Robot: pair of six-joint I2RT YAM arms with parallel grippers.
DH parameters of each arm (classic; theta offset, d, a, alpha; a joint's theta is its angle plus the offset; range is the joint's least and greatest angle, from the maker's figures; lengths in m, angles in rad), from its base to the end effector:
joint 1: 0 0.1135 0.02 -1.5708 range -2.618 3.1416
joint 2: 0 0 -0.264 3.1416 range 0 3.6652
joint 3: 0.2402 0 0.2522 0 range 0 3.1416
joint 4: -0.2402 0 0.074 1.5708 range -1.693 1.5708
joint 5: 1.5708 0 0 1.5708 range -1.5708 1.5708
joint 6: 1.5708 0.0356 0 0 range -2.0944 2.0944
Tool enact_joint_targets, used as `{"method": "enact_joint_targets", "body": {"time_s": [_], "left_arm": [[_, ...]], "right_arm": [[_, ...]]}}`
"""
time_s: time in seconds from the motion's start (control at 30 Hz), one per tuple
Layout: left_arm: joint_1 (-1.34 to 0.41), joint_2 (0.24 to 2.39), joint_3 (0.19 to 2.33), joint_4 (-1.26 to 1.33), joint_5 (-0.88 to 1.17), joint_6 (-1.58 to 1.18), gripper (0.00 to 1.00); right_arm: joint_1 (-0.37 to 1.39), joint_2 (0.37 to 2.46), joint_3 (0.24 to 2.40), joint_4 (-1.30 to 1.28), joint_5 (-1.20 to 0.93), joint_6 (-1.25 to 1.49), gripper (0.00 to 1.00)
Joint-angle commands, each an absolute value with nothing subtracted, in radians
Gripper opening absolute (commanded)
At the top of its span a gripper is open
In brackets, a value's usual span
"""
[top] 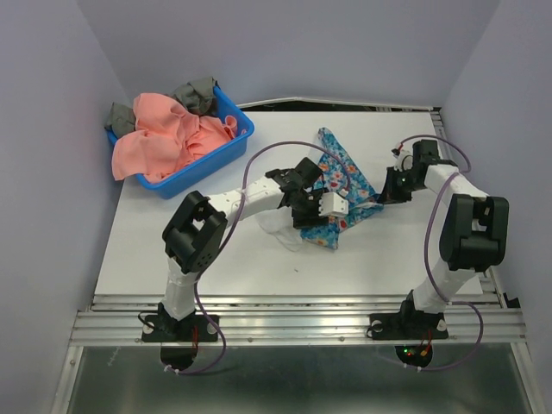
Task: Fold and stack the skirts
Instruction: Flatten the skirt out
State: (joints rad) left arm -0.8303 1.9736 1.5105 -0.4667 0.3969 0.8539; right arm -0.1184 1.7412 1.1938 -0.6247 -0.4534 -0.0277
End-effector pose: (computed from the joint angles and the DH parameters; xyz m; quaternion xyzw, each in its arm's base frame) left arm 0.2822 -0.3291 0.2150 0.7355 0.5732 -0.1835 0.3110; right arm 0.3457 -0.0254 0.1997 -0.0012 0.9562 0.2056 0.2085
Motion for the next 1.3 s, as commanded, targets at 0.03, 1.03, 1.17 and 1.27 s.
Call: {"method": "enact_joint_targets", "body": {"time_s": [0.03, 1.03, 1.17, 1.27], "left_arm": [[-0.831, 1.980, 1.490, -0.463, 0.321, 0.833, 0.52], [-0.364, 1.674, 1.202, -0.619, 0.274, 1.316, 0.31], [-0.389, 1.631, 1.394, -0.851, 0.572, 1.344, 0.66], [-0.475, 1.640, 1.491, -0.855, 0.591, 1.254, 0.64]], "right_arm": [[-0.126, 1.723, 1.178, -0.623, -0.388, -0.070, 0.01], [-0.126, 1.723, 1.163, -0.633, -0.455, -0.147, 0.01], [-0.103, 1.684, 1.138, -0.650, -0.520, -0.140, 0.01], [-0.077, 1.664, 1.105, -0.643, -0.532, -0.140, 0.01]]}}
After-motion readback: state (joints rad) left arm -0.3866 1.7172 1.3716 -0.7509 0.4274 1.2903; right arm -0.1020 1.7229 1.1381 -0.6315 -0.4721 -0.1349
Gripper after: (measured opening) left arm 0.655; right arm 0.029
